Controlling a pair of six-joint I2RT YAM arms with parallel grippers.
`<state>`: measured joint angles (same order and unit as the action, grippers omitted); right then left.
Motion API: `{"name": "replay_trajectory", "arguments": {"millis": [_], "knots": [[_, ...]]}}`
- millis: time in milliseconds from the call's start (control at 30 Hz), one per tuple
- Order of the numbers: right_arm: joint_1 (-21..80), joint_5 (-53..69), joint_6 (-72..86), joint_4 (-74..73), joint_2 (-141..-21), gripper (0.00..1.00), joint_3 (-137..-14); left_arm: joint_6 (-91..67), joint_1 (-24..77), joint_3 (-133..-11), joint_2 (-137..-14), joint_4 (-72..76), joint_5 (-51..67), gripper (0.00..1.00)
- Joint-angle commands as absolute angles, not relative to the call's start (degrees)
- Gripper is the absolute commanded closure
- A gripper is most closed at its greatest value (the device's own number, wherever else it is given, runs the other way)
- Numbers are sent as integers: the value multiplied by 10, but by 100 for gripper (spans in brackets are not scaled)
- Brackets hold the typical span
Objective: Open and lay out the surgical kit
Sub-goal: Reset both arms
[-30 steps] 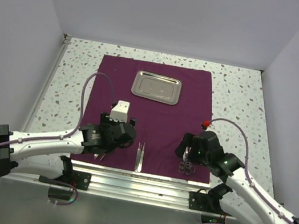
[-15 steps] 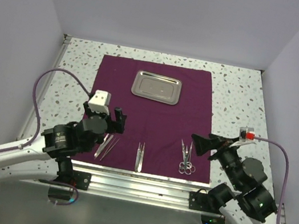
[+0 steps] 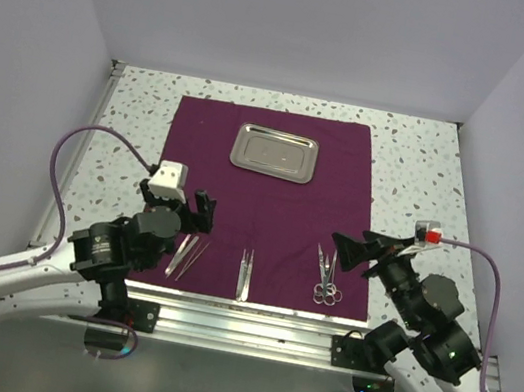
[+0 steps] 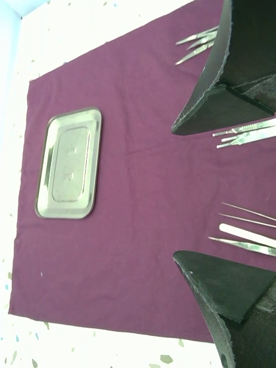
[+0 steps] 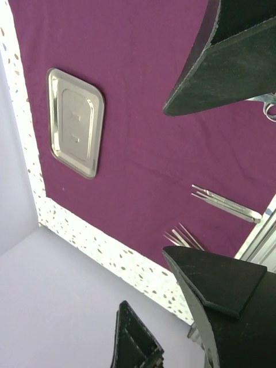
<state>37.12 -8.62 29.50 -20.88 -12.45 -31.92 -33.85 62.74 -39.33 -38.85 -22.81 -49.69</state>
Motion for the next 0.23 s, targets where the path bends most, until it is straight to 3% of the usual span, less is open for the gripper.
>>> {"name": "replay_trajectory", "arguments": {"millis": [0, 200], "knots": [[373, -76, 282, -177, -128, 2, -340, -351, 627, -406, -399, -229, -543, 15], [373, -95, 278, -193, -140, 2, -347, -337, 627, -420, -424, -228, -552, 15]]}}
